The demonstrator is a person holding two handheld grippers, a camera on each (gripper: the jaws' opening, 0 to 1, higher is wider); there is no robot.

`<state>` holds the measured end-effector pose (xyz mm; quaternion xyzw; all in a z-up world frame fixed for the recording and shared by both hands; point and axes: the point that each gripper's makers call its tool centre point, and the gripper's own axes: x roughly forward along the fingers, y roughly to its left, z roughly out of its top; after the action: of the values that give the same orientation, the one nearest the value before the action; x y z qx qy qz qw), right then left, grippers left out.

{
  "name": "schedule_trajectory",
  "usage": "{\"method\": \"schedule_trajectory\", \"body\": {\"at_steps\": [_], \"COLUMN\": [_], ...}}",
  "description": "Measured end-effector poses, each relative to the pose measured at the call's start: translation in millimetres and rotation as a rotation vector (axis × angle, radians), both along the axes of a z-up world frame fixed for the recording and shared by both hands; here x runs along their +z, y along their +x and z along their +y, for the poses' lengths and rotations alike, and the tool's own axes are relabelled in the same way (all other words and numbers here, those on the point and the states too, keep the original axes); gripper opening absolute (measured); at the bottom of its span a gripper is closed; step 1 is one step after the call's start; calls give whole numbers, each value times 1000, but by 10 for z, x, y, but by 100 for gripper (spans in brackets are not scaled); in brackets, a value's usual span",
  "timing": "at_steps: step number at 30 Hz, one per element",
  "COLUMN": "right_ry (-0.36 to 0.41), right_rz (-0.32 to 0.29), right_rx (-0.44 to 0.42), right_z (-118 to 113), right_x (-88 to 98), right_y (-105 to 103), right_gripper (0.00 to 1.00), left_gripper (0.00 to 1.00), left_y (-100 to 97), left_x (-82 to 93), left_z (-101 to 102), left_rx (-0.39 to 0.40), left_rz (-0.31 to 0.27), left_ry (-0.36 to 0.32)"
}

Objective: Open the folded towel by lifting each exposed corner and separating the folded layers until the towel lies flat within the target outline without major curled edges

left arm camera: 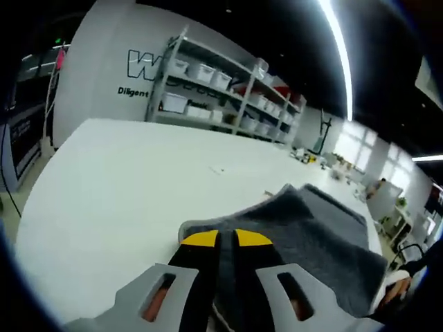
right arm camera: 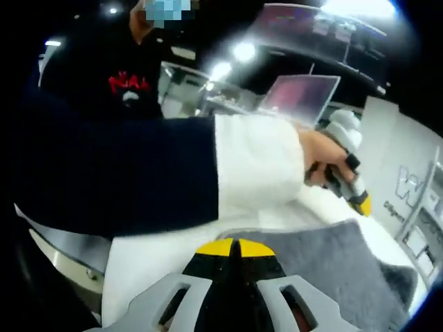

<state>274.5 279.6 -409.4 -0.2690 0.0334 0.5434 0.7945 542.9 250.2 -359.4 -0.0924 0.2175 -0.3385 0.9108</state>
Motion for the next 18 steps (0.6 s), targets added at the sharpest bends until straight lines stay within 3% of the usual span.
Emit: {"method": "schedule_trajectory", "body": {"at_steps": [5,10,15,18], "right_ry": [-11,-30,-25,-22], "right_rz": [-20,-63,-66,-61], "right_rx": [-6,-6,-5,-5], "right_z": [2,-6,0,3], "right_x": [-1,1,2,-1], "right_y": [-2,-20,-17,-17], "right_gripper": [0,0,0,0], "left_gripper": [1,1,1,1], "left_y": [165,311,350,359], "left_x": [-155,-234,-264,-345], "left_z": [104,209,165,140], "left_rx": [58,134,135,127], "left_rz": [9,-4,2,8], "left_ry": [51,43,52,103]}}
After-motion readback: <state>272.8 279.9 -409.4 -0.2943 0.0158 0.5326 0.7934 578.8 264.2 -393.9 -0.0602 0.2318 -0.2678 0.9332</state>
